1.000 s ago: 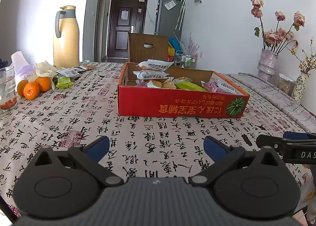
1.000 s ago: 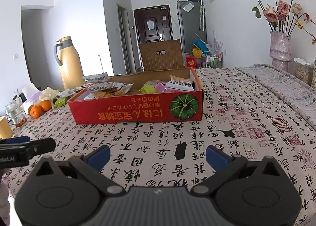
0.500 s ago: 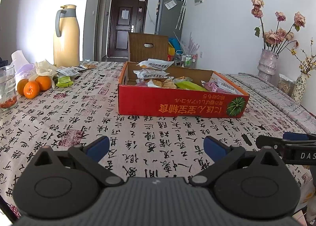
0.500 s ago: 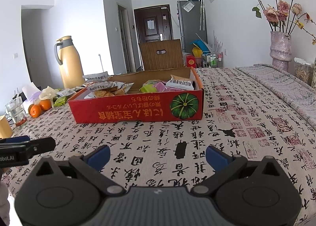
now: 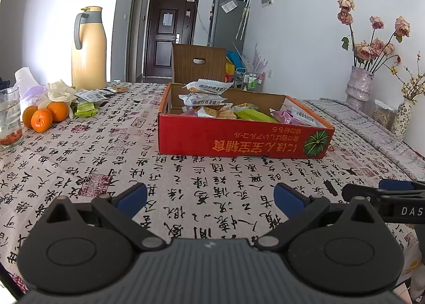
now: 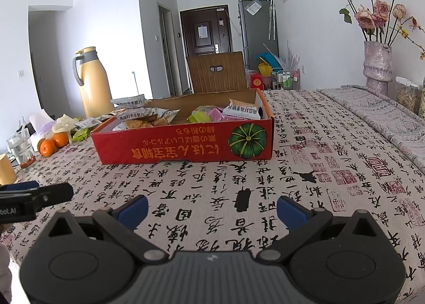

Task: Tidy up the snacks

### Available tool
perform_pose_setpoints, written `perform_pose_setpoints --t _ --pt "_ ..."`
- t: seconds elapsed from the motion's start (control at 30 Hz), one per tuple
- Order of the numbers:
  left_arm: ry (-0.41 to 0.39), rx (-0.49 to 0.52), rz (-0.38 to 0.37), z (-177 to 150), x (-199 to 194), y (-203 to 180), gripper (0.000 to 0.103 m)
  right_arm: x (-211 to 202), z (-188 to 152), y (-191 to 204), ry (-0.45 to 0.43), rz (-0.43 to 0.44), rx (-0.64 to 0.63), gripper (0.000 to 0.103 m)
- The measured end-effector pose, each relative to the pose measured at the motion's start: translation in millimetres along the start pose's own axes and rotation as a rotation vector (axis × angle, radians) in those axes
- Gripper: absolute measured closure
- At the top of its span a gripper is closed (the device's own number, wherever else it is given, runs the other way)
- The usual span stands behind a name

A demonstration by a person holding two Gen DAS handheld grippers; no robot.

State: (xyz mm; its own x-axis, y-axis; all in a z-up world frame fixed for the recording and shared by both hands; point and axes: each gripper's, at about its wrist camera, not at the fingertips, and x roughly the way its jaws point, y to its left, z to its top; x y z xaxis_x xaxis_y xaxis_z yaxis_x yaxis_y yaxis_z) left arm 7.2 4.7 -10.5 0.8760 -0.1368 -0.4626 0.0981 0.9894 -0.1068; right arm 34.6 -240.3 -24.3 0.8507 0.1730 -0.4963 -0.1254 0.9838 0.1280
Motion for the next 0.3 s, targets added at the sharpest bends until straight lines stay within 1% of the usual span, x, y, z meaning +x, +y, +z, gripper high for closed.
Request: perform_pose_setpoints --t 0.3 --pt "0.011 -0.002 -0.012 0.6 2.8 -1.0 0.000 3.2 -5.3 -3.0 0.011 -0.001 0.002 0.000"
